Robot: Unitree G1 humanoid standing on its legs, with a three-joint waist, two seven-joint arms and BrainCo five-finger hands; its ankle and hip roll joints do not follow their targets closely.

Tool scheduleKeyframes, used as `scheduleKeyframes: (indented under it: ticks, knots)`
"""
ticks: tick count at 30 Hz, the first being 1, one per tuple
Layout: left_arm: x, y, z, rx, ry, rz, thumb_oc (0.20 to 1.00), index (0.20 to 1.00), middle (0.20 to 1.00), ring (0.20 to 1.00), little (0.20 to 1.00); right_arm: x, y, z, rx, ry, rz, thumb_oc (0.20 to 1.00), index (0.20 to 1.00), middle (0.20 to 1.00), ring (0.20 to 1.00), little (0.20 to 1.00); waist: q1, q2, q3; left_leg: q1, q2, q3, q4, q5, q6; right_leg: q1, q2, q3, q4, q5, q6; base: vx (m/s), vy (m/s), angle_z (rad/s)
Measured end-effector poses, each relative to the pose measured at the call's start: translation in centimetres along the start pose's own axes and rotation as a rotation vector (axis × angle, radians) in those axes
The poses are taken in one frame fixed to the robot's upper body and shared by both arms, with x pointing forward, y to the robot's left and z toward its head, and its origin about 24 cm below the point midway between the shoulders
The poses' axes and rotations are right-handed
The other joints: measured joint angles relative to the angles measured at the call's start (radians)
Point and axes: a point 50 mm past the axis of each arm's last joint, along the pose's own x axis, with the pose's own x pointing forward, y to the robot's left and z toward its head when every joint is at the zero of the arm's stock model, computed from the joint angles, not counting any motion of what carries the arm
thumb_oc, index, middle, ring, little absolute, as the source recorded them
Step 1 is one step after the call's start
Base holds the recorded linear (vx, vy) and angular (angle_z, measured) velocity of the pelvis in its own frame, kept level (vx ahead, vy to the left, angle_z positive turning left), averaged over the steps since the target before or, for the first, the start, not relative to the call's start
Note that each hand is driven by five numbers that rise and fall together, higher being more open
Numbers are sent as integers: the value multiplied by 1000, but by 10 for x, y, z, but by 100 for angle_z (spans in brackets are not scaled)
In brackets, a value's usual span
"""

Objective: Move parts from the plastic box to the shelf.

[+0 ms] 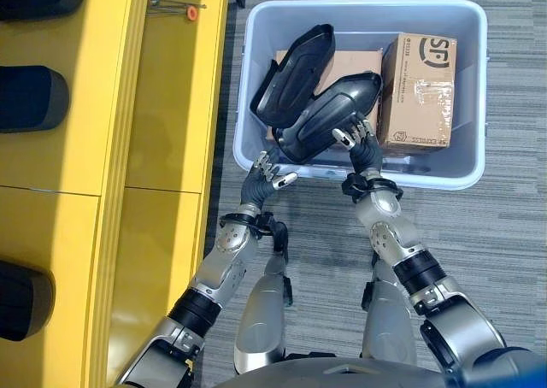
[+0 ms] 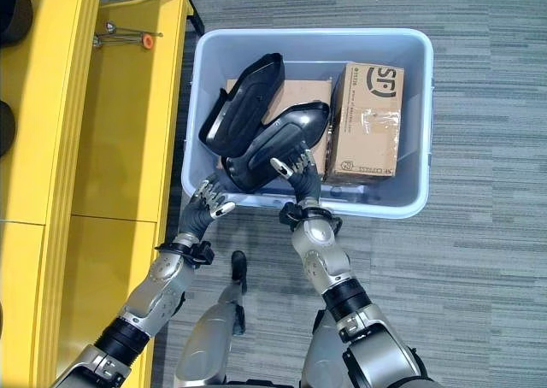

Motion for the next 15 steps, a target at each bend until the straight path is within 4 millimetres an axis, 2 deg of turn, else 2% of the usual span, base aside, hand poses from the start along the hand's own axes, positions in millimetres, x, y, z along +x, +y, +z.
scheduleKeyframes:
  ticks: [11, 15]
  knots:
    - [3, -2, 3, 4, -11, 20, 1000, 1000, 1000, 1000, 1000, 2, -9, -7, 28, 38, -99, 1000, 1000, 1000, 1000, 1000, -11, 0, 0, -2, -2, 2, -2, 0, 0, -6, -1, 5, 0, 0, 0, 0, 1, 0]
    - [4, -5, 3, 6, -10, 8, 1000, 1000, 1000, 1000, 1000, 12, -20, 9, 115, -22, -214, 1000, 1000, 1000, 1000, 1000, -17, 1, 9, -5, -2, 2, -3, 0, 0, -11, -1, 7, 0, 0, 1, 0, 0, 0]
